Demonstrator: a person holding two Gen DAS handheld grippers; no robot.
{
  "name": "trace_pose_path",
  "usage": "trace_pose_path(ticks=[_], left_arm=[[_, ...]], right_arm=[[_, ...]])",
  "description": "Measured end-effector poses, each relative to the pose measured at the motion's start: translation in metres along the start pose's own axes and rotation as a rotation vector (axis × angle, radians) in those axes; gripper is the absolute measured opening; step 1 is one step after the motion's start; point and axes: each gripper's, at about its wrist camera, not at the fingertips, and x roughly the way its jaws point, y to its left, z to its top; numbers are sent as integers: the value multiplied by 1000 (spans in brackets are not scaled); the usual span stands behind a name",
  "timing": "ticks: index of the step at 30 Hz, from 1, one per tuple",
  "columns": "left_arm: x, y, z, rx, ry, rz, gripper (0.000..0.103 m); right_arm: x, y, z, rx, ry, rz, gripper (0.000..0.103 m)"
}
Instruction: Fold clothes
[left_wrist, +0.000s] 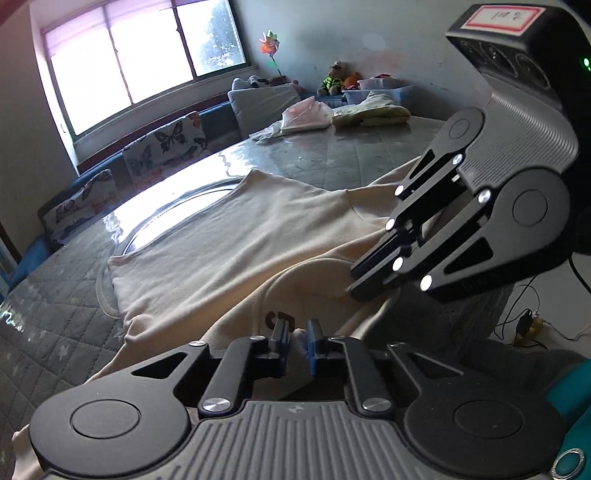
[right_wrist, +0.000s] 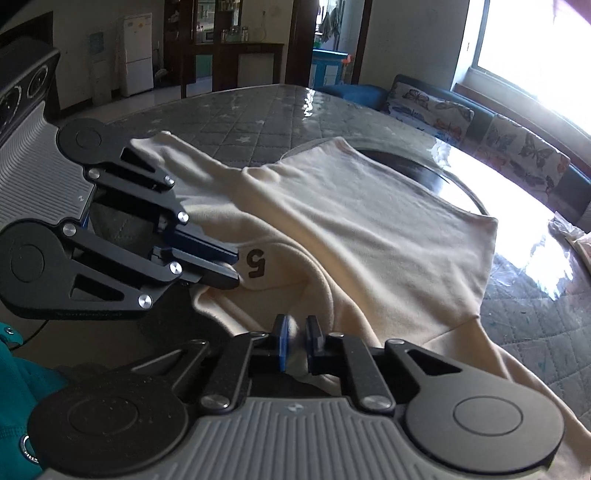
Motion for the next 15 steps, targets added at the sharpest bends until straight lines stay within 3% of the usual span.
trace_pose_path(ticks=[4, 9, 15], left_arm=[[-19, 17, 1, -97, -69, -24, 7], [-49, 33, -5, -188, -148, -105, 7], [-50, 33, -21, -179, -96, -134, 9]], right_arm=[[-14, -3, 1, 16, -48, 0, 4], [-40, -1, -2, 20, -79, 42, 4], [-48, 9, -15, -31, -10, 72, 5]])
